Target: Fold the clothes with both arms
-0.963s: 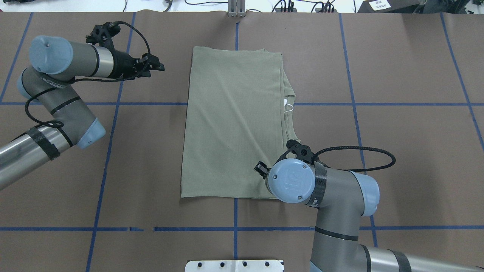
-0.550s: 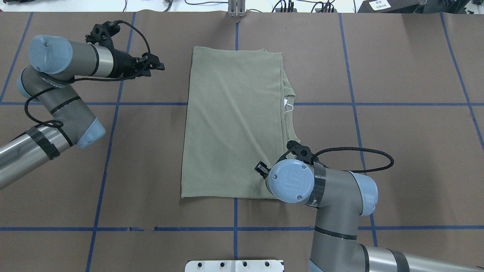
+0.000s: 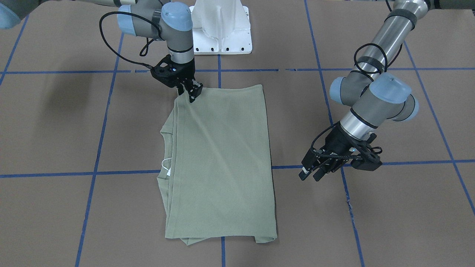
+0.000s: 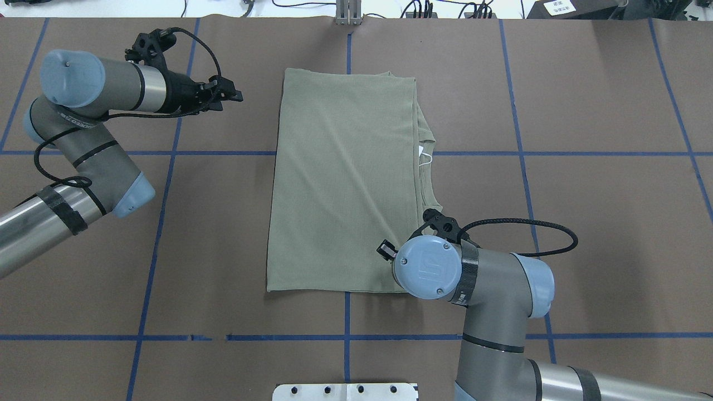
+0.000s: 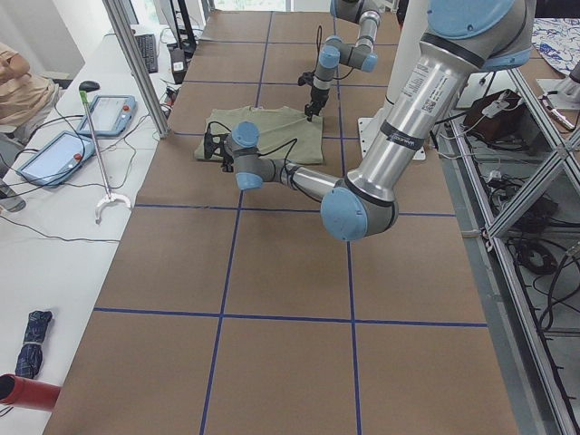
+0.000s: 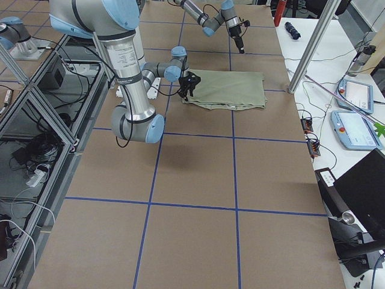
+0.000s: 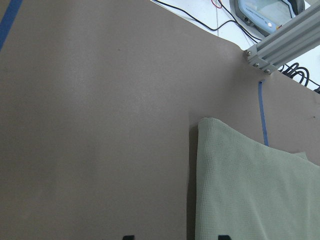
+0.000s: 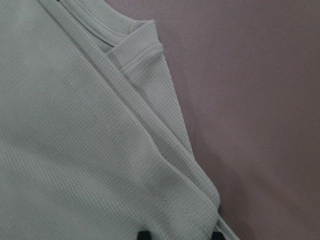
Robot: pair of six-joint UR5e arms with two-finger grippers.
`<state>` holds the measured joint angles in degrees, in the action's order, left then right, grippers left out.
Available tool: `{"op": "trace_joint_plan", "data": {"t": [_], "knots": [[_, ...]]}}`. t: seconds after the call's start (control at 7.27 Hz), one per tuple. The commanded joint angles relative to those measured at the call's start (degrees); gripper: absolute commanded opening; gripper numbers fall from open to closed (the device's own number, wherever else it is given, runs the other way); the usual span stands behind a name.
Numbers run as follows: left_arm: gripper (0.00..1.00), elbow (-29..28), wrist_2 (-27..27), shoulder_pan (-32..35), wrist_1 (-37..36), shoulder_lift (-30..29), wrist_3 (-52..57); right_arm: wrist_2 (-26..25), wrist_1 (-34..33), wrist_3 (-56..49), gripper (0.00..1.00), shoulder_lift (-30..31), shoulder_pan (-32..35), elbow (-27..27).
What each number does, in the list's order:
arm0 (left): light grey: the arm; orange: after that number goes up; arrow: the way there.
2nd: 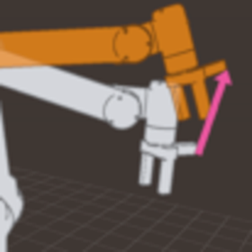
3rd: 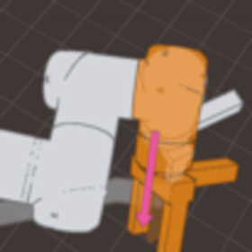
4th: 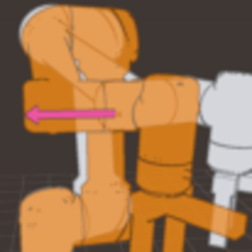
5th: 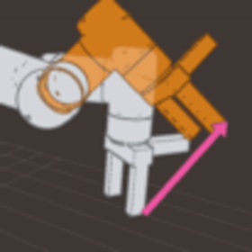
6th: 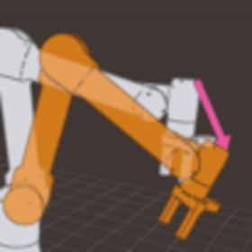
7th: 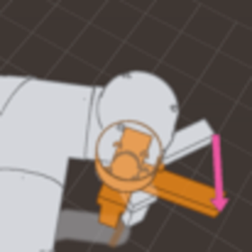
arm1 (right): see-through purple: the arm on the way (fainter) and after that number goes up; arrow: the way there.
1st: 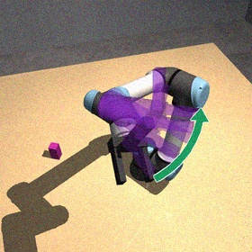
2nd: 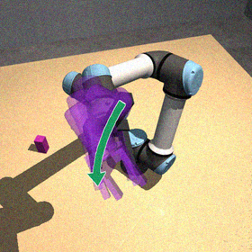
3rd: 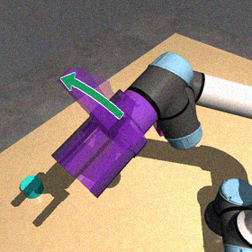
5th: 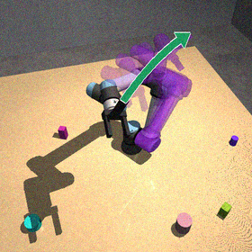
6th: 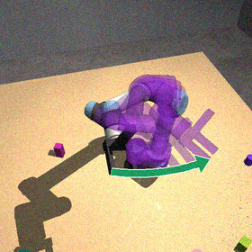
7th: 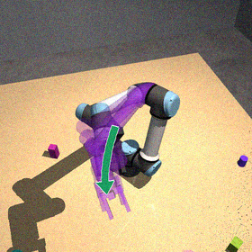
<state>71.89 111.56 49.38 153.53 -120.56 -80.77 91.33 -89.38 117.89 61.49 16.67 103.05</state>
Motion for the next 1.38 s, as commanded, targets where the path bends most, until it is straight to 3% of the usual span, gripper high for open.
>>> {"op": "trace_joint_plan", "data": {"t": [0.0,0.55,0.83,1.1,1.24], "knots": [[0.64,0.8,0.0,0.0,-0.2,0.1,0.0,0.7,0.1,0.3,0.00,0.6,-0.1,0.1],[0.64,2.4,0.1,0.1,-1.8,0.2,-0.1,3.3,-0.4,0.6,0.00,0.7,1.4,3.5],[0.64,8.1,0.1,-0.1,-1.9,4.7,-1.0,3.3,-0.4,1.2,0.00,1.5,1.3,4.4],[0.66,13.3,0.1,-1.3,-1.6,7.4,-16.8,3.4,-0.4,1.2,0.00,3.2,1.3,6.4],[0.68,17.9,-1.5,-5.4,-1.8,10.1,-22.2,3.4,-0.4,1.2,0.00,3.7,1.3,7.0]]}}
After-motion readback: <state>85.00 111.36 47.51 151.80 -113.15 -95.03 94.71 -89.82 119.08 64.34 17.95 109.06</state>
